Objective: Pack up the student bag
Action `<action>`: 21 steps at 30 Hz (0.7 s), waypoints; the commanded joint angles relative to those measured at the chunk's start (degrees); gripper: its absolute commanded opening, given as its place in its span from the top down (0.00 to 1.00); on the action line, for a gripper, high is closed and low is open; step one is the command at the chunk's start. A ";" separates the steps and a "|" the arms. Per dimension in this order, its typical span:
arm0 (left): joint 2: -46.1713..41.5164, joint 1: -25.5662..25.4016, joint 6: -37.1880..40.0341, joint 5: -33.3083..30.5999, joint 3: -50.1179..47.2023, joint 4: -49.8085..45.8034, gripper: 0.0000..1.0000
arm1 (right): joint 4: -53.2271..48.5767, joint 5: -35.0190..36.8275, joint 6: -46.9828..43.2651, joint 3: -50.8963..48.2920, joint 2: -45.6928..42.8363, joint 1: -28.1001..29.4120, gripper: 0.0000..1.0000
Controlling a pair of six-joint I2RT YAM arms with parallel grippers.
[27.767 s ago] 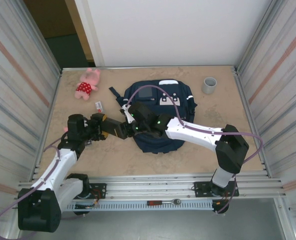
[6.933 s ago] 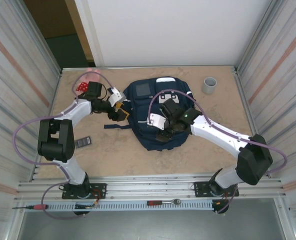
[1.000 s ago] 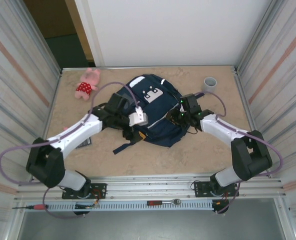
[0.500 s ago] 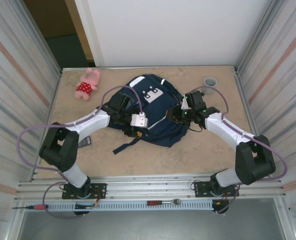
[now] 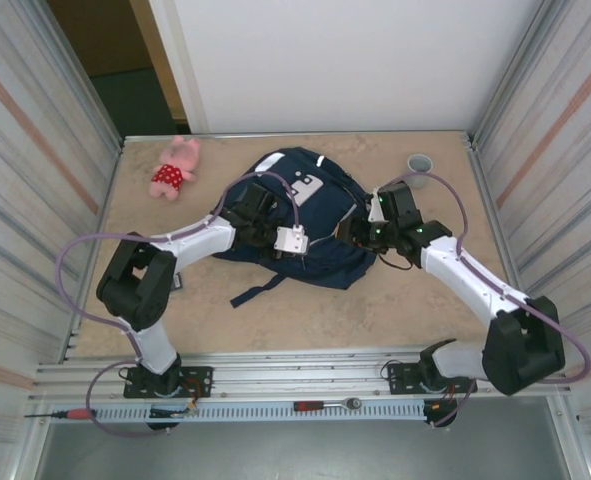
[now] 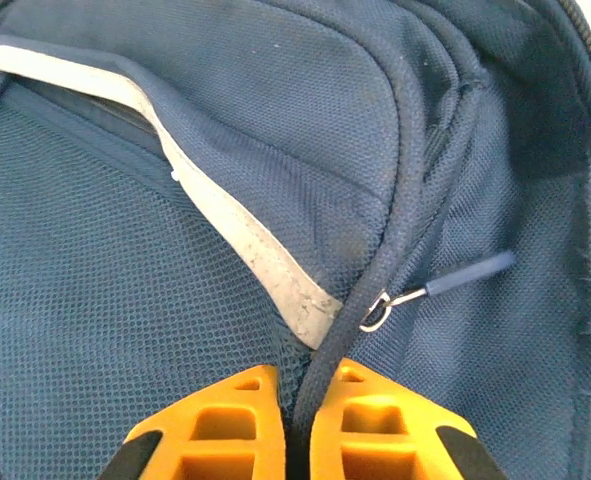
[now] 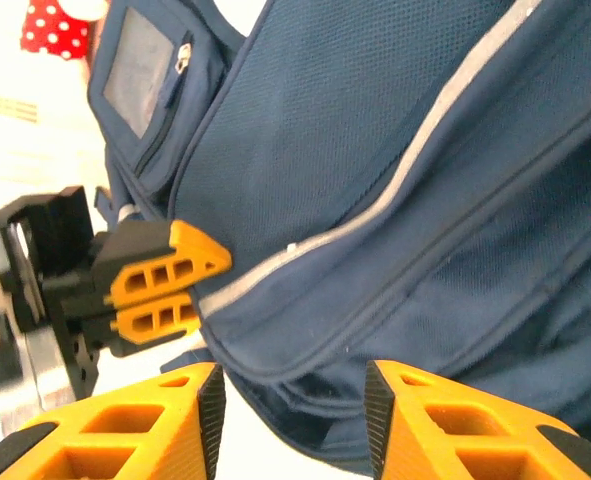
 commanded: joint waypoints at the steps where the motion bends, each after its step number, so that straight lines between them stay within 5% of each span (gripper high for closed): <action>1: -4.64 1.63 -13.86 5.65 1.43 -2.05 1.00 | -7.43 6.95 -3.72 1.95 -5.77 4.67 0.57; 11: -4.25 1.96 -24.56 10.82 5.89 -7.37 1.00 | -8.62 17.76 7.33 -0.45 -10.03 21.41 0.54; 21: -1.27 1.86 -31.92 16.49 11.82 -14.37 1.00 | 4.89 30.19 14.55 0.25 2.22 25.78 0.54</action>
